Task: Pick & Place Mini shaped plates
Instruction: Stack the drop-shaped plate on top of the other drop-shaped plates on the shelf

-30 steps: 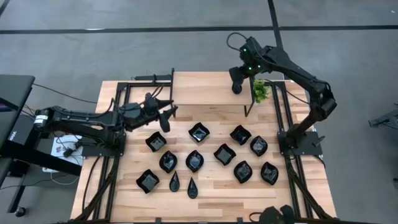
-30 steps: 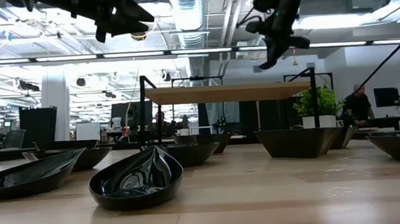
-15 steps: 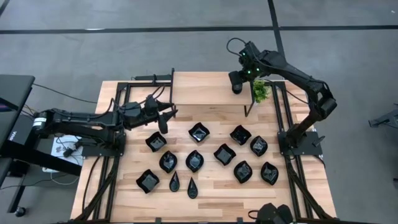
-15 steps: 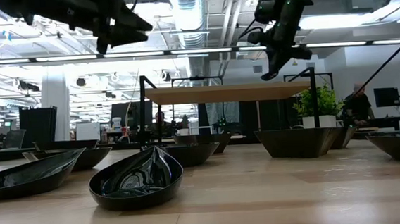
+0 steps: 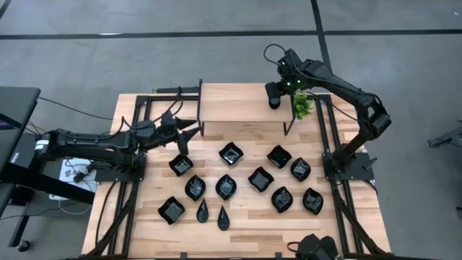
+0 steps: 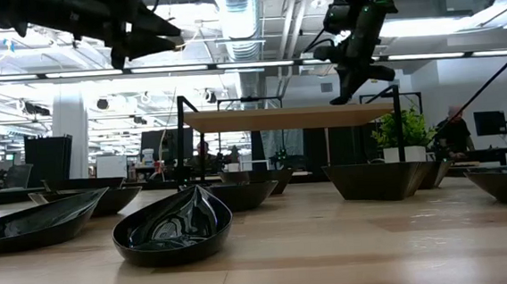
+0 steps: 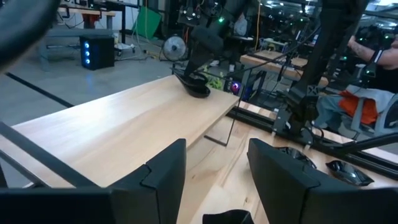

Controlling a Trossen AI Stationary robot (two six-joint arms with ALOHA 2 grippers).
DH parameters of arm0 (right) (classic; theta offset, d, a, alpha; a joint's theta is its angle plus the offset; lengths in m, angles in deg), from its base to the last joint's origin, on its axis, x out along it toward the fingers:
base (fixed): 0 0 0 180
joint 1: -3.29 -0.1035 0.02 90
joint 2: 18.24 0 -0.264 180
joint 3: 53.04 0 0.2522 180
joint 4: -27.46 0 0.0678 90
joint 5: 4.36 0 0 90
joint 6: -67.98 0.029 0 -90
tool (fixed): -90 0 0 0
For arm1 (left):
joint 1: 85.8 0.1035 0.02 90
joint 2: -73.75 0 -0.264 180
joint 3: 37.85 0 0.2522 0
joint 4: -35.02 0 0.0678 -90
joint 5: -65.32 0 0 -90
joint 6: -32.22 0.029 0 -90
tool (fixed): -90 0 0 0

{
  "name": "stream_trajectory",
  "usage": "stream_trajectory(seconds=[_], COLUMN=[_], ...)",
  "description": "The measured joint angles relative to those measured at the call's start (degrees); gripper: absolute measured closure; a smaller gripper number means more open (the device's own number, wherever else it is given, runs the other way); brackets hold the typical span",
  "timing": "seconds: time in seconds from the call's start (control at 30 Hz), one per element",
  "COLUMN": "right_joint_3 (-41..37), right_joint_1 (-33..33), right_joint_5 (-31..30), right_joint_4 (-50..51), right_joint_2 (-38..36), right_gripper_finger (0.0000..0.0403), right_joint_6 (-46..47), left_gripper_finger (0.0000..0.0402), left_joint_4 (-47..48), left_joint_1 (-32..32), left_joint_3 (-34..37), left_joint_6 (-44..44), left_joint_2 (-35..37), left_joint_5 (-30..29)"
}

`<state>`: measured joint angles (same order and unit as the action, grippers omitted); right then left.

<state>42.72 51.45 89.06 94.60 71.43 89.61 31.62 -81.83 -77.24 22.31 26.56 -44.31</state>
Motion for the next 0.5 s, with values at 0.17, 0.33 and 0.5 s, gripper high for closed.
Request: stream_trajectory(seconds=[0.17,0.33,0.5], right_joint_3=[0.0,0.0,0.0], right_joint_1=[-0.95,-1.66,-2.51], right_joint_5=[-0.26,-1.75,-5.73], right_joint_4=[0.14,0.19,1.87], right_joint_2=[0.0,0.0,-0.04], right_gripper_finger=[0.0403,0.0403,0.0403], right_joint_6=[0.97,1.91,3.87], left_gripper_finger=[0.0226,0.0225,0.0226], left_joint_4=[0.0,-0.03,-0.03], left_joint_1=[0.0,0.0,0.0], left_joint_3=[0.15,0.15,0.15], left_joint_6=[0.0,0.0,0.17], left_joint_2=[-0.07,-0.07,-0.07], left_joint_5=[0.02,0.02,0.02])
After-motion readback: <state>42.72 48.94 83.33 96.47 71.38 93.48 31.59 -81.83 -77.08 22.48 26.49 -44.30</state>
